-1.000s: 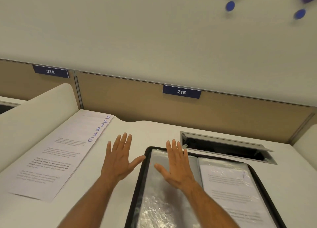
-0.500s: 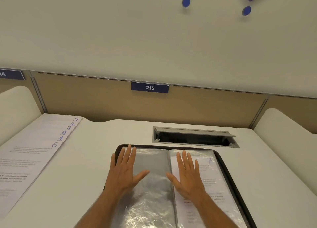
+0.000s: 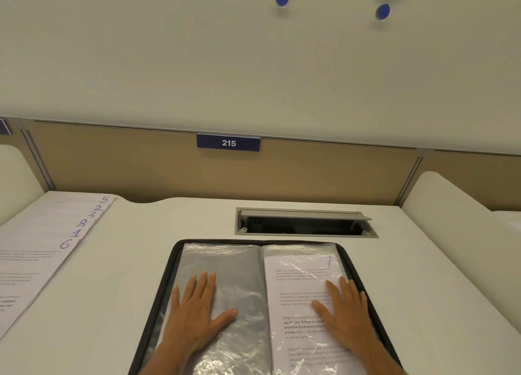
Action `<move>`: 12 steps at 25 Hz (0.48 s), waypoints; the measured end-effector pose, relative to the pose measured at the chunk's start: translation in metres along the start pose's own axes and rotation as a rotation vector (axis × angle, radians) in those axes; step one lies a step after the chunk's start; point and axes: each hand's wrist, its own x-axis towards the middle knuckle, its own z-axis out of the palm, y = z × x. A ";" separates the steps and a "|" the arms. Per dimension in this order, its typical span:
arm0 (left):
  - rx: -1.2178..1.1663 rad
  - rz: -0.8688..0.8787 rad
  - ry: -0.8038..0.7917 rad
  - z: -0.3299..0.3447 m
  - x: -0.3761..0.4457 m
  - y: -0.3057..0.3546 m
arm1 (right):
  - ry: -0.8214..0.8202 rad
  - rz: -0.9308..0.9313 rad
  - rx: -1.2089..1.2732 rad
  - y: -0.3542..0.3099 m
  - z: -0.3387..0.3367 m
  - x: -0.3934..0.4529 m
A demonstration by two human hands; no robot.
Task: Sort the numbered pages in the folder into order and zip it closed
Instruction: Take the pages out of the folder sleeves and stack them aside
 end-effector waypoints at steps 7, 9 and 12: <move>0.012 -0.008 0.002 0.009 -0.001 -0.002 | 0.135 0.170 0.243 0.011 -0.028 0.011; 0.019 -0.009 0.006 0.009 -0.002 -0.002 | 0.134 0.242 0.457 0.008 -0.037 0.015; 0.006 -0.008 0.023 0.009 -0.003 -0.001 | 0.160 0.362 0.592 0.010 -0.047 0.022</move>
